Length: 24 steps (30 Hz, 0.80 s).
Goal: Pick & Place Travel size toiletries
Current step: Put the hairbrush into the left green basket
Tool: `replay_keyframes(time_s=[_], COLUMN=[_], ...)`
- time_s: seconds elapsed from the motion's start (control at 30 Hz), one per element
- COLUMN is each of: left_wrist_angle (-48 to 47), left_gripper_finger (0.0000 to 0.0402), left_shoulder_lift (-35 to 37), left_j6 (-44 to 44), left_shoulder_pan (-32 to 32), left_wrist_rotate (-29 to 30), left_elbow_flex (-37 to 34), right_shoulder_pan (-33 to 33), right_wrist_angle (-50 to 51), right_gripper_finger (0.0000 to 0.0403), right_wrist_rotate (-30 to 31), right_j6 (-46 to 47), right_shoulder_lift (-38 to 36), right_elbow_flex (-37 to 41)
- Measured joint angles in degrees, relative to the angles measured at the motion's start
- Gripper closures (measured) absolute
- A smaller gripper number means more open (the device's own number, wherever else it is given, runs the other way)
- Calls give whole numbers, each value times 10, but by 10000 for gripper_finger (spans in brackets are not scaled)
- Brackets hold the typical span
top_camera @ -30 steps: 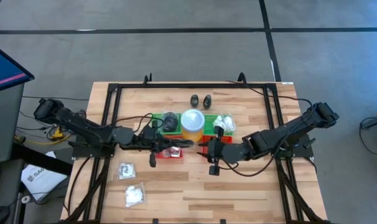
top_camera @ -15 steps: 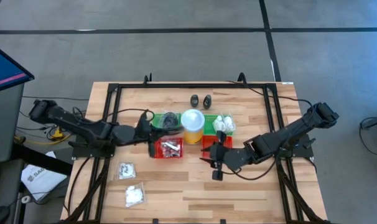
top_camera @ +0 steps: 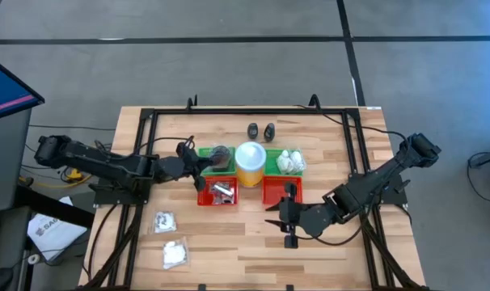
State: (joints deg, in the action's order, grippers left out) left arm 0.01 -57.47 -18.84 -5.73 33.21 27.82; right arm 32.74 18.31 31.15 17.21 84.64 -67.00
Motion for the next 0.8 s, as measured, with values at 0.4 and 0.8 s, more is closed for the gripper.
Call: replay_keyframes(time_s=[0.4, 0.8], left_wrist_angle=[48, 143], left_gripper_finger=[385, 385], left_shoulder_lift=[0, 0], left_j6=[6, 35], left_shoulder_pan=[53, 90], left_wrist_rotate=[-39, -107], left_elbow_flex=[-64, -120], right_shoulder_pan=[6, 6], right_wrist_angle=[1, 10], right_gripper_finger=[280, 280], right_wrist_rotate=[0, 0], right_j6=[0, 8], right_shoulder_lift=[0, 0], right_elbow_flex=[0, 0])
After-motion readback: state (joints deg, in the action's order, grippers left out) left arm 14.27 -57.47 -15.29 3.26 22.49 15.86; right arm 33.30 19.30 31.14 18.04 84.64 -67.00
